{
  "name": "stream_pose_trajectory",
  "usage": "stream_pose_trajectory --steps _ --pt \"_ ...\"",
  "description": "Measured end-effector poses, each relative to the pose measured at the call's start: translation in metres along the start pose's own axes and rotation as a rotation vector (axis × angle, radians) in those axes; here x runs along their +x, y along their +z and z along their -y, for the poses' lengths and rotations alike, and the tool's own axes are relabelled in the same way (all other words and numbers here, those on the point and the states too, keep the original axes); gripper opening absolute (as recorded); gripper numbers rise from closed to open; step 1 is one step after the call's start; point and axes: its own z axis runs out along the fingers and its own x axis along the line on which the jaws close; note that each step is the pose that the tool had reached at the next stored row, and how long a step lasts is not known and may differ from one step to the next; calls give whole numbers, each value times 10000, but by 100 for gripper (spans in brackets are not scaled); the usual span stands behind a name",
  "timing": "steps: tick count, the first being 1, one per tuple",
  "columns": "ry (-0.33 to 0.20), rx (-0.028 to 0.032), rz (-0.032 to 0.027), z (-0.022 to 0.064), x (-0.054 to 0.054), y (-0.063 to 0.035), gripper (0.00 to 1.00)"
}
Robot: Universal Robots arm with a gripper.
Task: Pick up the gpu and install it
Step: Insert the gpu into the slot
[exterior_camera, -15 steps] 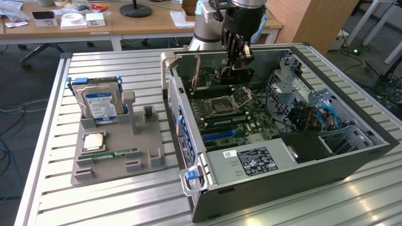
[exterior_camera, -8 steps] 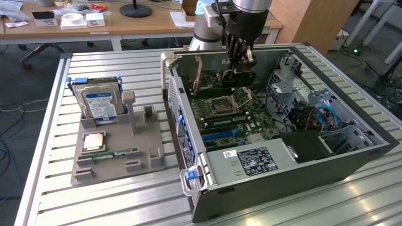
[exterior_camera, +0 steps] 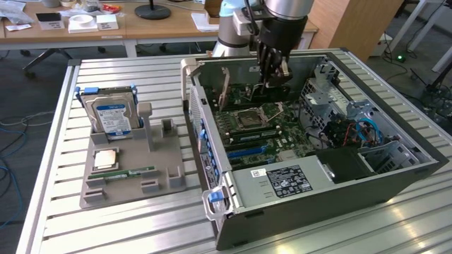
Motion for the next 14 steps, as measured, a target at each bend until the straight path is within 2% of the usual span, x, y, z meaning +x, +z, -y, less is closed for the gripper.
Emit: stream_pose_trajectory --steps 2,3,10,14 --pt "12 -153 -10 20 17 -1 26" --pt "13 -186 -11 31 26 0 26" --pt "17 -211 39 88 123 20 26" --pt "16 -212 41 95 216 38 26"
